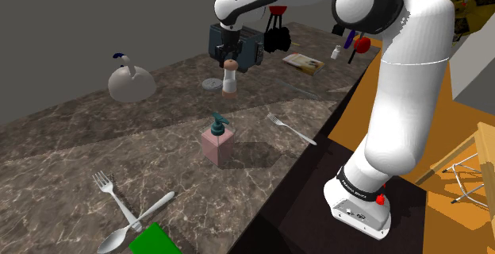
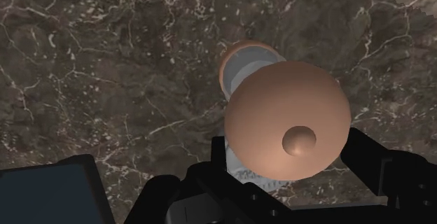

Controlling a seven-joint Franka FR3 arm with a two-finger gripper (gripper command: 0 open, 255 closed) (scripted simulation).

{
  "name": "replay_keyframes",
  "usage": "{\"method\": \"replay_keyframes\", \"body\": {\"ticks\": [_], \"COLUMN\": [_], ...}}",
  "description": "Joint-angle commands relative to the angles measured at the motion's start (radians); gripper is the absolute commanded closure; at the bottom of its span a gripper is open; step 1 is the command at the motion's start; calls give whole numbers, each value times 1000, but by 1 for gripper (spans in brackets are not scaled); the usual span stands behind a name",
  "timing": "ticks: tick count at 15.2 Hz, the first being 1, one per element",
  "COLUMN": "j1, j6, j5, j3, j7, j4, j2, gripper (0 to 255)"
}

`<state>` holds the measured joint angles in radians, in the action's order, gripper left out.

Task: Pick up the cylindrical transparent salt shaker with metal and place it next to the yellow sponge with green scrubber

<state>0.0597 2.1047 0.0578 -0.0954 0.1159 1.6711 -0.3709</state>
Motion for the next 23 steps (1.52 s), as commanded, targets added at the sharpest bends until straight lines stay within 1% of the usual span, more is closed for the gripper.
{"method": "replay_keyframes", "body": {"ticks": [1, 4, 14, 23], "j1": [0, 0, 0, 1], "j6": [0, 0, -120, -236], "j5": [0, 0, -6, -9], "j3": [0, 0, -2, -4], "j7": [0, 0, -5, -9], "j4": [1, 1, -85, -186], "j2": [0, -1, 34, 48], "gripper": [255, 255, 255, 255]}}
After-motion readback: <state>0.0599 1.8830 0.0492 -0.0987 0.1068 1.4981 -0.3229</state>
